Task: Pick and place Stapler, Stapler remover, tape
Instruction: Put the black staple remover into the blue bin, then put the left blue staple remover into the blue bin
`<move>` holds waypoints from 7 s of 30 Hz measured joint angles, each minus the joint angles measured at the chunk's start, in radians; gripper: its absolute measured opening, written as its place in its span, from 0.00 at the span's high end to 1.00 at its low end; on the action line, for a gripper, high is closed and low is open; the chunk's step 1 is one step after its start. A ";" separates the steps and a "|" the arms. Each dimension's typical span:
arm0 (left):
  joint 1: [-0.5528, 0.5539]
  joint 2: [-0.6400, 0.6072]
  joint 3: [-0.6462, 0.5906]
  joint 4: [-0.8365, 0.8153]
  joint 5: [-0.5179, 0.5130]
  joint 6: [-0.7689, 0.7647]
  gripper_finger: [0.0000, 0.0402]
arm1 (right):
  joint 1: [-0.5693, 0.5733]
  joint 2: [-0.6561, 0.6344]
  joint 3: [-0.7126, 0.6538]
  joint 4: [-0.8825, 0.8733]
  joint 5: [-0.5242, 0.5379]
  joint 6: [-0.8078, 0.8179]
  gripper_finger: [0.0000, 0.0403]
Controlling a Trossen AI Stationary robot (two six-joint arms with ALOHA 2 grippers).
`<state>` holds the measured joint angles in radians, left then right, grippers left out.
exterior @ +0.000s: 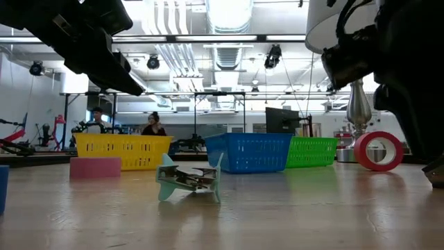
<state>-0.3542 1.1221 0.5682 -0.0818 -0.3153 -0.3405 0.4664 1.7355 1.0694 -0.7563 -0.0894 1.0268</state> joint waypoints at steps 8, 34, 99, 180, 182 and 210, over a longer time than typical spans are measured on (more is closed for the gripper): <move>0.000 0.000 0.000 0.000 0.000 0.000 0.74 | 0.008 0.000 -0.041 0.007 -0.026 0.038 0.55; 0.000 0.000 0.000 -0.001 -0.001 0.004 0.76 | 0.007 0.001 -0.025 0.065 -0.095 -0.156 0.91; 0.001 0.000 0.000 0.000 -0.031 0.008 0.76 | -0.560 0.150 0.154 0.411 0.290 -1.112 0.84; -0.301 0.185 0.005 -0.129 0.280 -0.557 0.76 | -0.105 0.131 0.245 0.351 0.194 -1.026 0.66; -0.312 0.185 0.004 -0.128 0.281 -0.559 0.76 | -0.105 0.131 0.245 0.351 0.194 -1.026 0.66; -0.331 0.328 0.037 -0.099 0.255 -0.459 0.89 | -0.105 0.132 0.243 0.354 0.194 -1.029 0.68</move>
<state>-0.6857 1.4502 0.6050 -0.1810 -0.0605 -0.7991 0.3614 1.8671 1.3125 -0.4028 0.1043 -0.0022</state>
